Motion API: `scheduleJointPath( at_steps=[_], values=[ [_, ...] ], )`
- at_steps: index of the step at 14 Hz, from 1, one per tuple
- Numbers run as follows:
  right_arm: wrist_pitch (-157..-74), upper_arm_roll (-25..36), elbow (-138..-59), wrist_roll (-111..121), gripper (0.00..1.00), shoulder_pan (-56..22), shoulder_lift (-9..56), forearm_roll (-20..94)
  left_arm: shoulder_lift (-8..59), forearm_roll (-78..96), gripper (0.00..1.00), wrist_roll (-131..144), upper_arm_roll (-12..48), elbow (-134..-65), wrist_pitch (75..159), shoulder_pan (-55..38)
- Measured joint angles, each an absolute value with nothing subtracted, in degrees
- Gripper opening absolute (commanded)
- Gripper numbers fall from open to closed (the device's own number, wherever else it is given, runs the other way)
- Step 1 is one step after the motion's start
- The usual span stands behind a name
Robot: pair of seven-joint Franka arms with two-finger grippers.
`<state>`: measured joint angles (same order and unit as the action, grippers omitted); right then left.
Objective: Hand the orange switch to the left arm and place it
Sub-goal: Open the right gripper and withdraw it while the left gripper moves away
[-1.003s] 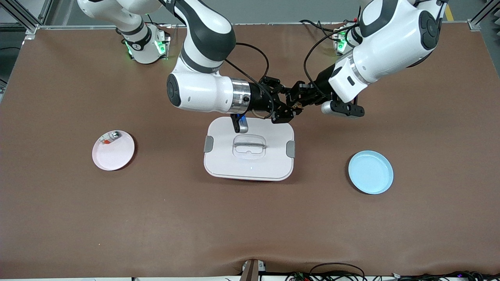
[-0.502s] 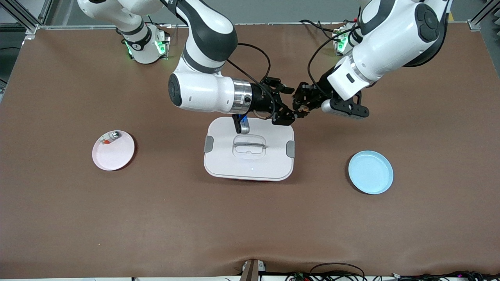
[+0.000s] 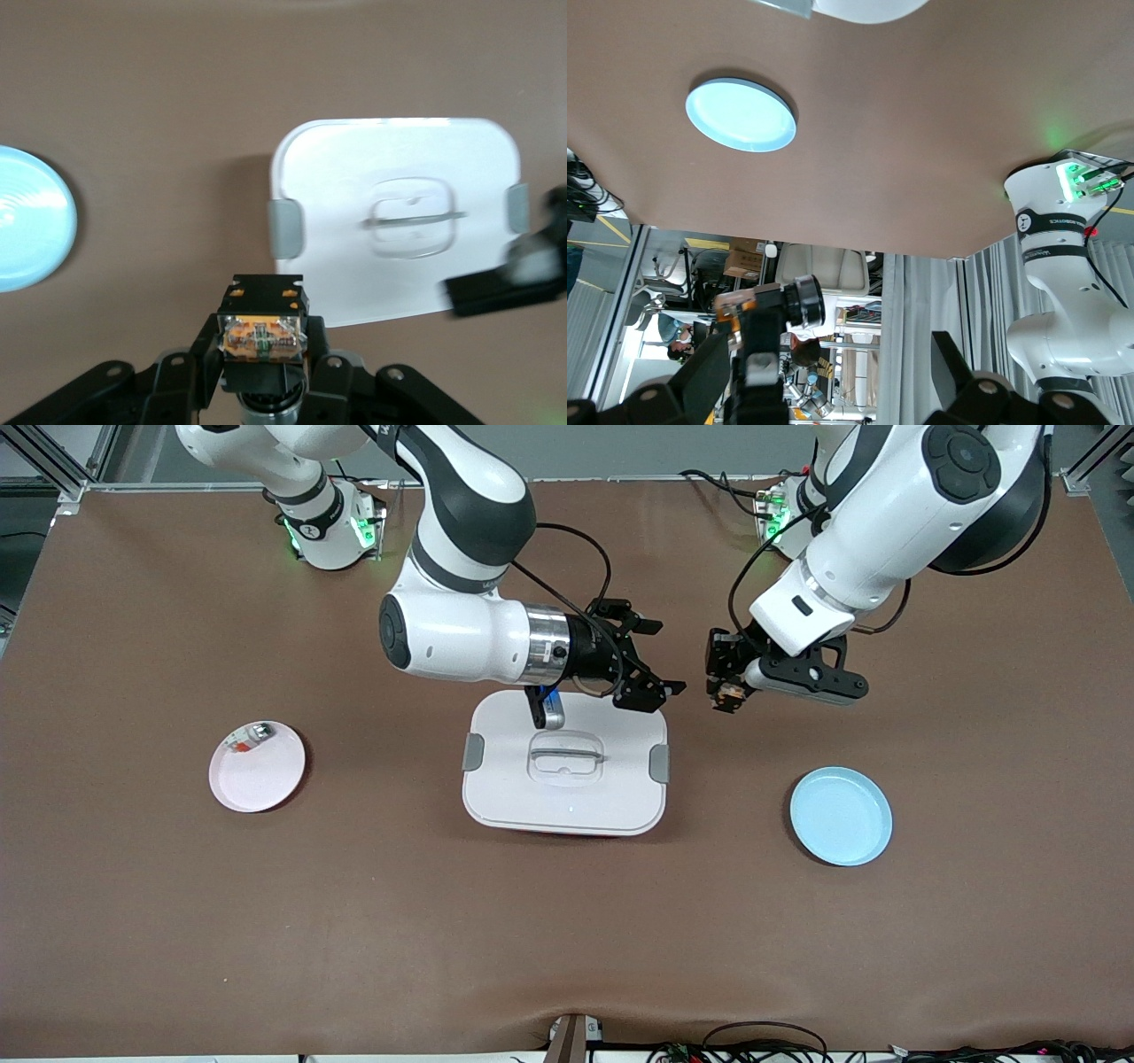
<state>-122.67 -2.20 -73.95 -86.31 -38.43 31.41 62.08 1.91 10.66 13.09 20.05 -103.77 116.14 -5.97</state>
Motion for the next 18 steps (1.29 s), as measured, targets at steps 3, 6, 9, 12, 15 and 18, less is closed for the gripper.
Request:
scheduleJointPath(
  at_steps=[3, 6, 9, 12, 15, 18],
  values=[
    [-118.5, -1.6, -73.3, -86.3, 1.0, -36.8, 31.0, 61.7, 2.1, 8.5, 0.0, 4.1, 19.4, -103.9, 113.6, -3.1],
    [-112.1, -1.4, -72.8, -86.1, 1.0, -34.3, 29.1, 57.3, 2.8, 6.5, 0.0, -5.7, 19.1, -104.1, 111.9, 1.1],
    [-103.2, -1.4, -72.7, -83.6, 1.0, -32.3, 26.0, 51.0, 4.9, 1.7, 0.0, -13.9, 19.1, -104.3, 111.5, 3.4],
    [-95.7, -1.3, -72.7, -79.0, 1.0, -29.9, 23.8, 47.4, 8.2, -0.2, 0.0, -22.0, 19.1, -104.4, 111.5, 5.2],
    [-90.6, -1.2, -73.0, -72.8, 1.0, -28.8, 21.6, 40.8, 11.7, -3.9, 0.0, -30.6, 19.1, -104.4, 112.2, 7.1],
    [-87.6, -1.2, -75.8, -64.4, 1.0, -28.4, 18.0, 33.3, 15.6, -9.6, 0.0, -37.7, 19.1, -104.4, 114.8, 8.0]
  ],
)
